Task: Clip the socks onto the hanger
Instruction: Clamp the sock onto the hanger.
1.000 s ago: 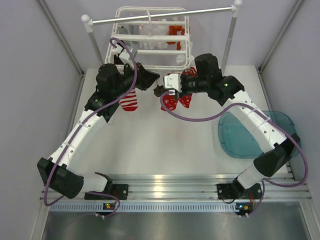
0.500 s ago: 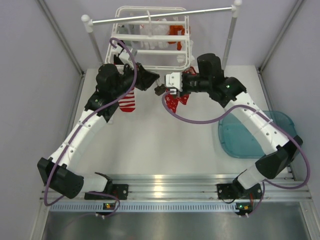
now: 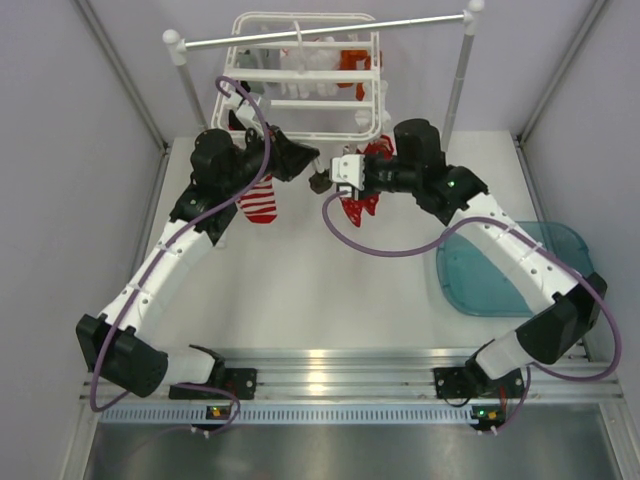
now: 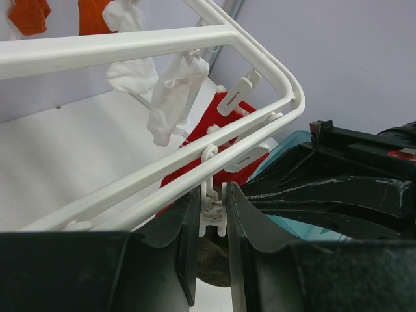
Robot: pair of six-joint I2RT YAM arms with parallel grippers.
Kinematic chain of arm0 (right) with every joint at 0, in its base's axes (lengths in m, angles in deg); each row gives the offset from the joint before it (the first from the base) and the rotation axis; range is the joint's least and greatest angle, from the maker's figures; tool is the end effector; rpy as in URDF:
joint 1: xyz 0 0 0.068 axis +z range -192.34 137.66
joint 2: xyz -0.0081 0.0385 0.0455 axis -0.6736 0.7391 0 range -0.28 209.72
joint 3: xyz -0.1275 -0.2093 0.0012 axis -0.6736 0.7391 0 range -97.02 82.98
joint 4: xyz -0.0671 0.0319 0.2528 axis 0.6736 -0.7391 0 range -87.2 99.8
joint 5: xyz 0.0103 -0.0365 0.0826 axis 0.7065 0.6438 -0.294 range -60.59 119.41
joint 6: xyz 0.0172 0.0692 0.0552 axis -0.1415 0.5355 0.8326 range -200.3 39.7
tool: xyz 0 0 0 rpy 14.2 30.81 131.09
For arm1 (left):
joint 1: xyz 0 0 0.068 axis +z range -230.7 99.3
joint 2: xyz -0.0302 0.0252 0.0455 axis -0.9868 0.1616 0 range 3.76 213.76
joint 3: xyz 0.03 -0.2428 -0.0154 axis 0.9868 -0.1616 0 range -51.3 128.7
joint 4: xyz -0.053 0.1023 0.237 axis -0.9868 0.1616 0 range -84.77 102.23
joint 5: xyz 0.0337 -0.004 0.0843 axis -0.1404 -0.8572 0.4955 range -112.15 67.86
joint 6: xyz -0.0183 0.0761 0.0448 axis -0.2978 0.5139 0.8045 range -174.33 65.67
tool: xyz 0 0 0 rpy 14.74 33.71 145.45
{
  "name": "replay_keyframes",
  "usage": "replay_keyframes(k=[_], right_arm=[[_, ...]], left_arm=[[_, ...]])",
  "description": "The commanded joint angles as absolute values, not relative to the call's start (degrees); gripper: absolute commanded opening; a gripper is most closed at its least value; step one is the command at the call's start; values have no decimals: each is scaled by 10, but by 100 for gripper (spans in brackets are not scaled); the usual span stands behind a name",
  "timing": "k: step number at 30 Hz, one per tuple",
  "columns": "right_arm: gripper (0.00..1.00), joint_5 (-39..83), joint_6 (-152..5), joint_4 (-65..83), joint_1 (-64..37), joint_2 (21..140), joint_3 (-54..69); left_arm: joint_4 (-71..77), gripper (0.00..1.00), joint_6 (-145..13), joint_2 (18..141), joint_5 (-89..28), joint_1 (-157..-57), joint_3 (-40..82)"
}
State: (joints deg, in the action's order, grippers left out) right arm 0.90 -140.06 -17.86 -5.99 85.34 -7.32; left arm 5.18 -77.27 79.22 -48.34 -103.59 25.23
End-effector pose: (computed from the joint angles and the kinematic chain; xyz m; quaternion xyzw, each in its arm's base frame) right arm 0.2807 0.2543 0.3715 -0.6920 0.4389 0.0925 0.5656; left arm 0.3116 -0.1702 0.4087 0.1615 0.6820 -0.4170 0.5787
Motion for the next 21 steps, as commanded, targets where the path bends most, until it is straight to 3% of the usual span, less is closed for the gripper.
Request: replay_keyframes(k=[1, 21], right_arm=[[0, 3, -1388, -123, -56, 825, -81], [0, 3, -1373, -94, -56, 803, -64]], left_arm=[[30, 0, -780, 780, -507, -1036, 252], [39, 1, -773, 787, -500, -1036, 258]])
